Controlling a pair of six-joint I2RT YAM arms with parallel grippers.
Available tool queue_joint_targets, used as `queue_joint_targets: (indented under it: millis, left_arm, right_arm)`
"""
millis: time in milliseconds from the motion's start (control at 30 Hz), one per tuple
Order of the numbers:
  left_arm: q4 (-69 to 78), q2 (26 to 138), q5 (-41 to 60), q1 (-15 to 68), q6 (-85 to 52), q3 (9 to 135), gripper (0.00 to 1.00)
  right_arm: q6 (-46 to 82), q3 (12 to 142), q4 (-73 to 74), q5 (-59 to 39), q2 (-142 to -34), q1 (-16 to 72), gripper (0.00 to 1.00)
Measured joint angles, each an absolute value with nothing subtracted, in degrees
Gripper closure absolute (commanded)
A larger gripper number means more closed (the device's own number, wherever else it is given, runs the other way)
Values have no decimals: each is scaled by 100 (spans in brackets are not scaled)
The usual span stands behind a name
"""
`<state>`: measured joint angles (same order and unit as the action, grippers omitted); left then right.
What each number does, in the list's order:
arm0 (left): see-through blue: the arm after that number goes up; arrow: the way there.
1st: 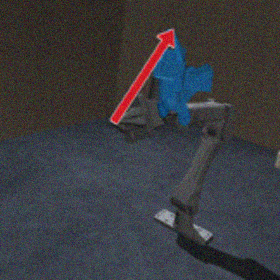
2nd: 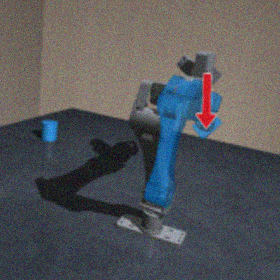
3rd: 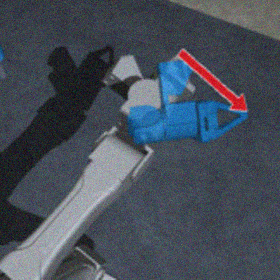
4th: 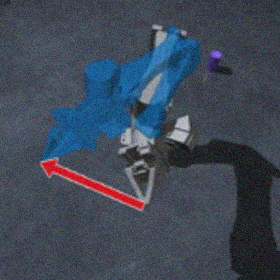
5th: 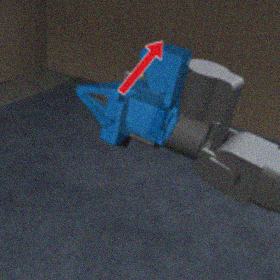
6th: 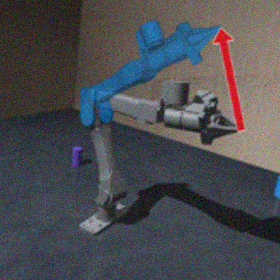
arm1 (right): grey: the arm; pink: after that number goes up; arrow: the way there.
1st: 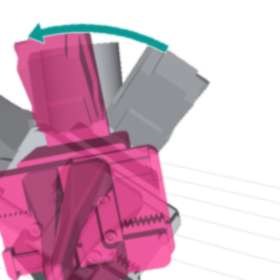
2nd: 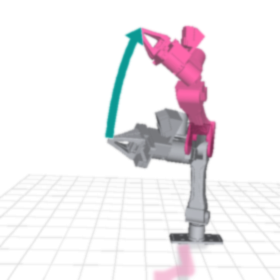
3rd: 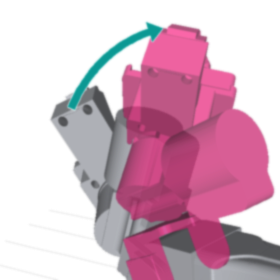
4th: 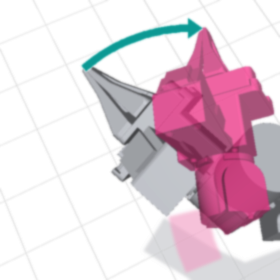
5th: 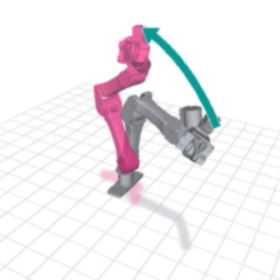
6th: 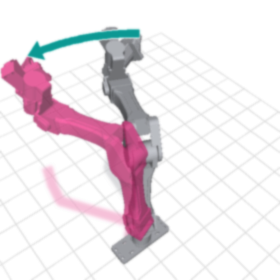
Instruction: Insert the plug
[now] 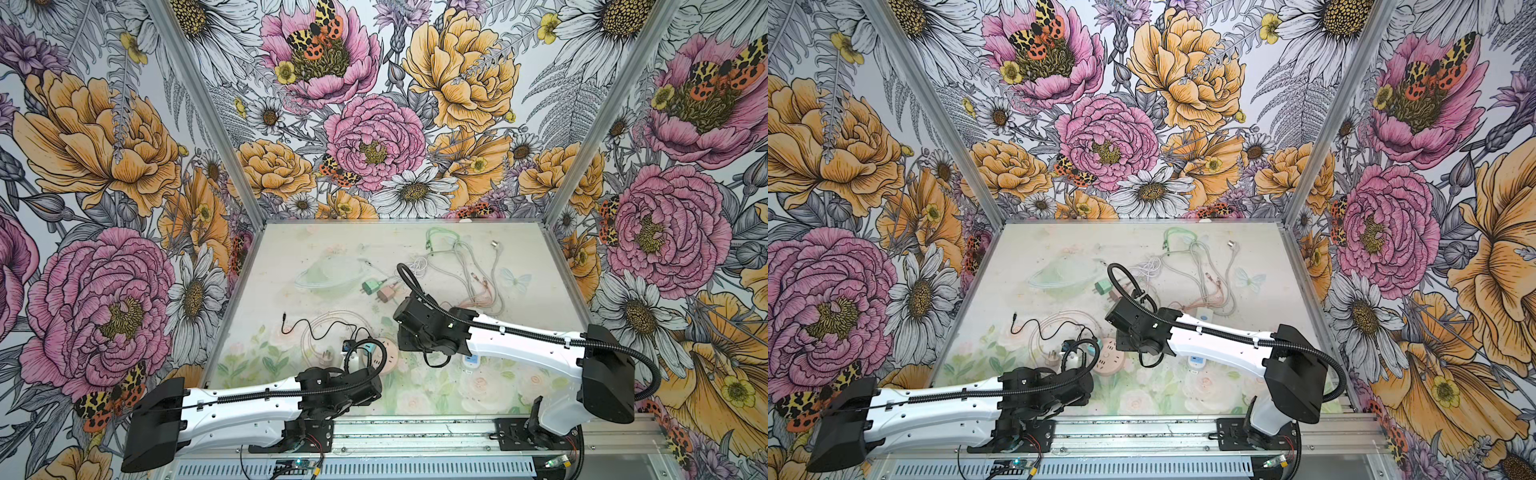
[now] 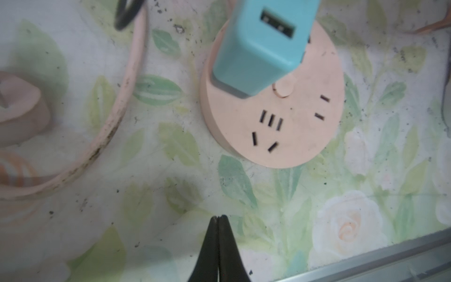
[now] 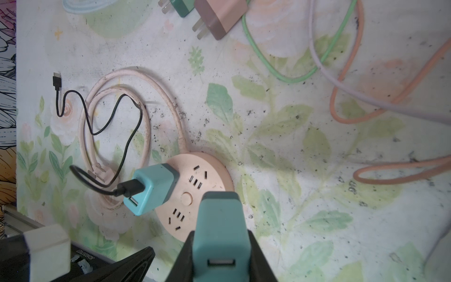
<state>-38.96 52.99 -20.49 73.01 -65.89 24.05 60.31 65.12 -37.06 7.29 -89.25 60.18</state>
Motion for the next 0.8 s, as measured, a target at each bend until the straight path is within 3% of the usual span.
queue_joint_targets:
  millis: [800]
  left_arm:
    - [-1181,6309,-1870,6665,-6344,1905,96]
  right_arm:
    - [6213,6195,-3706,816,-8595,5802,100]
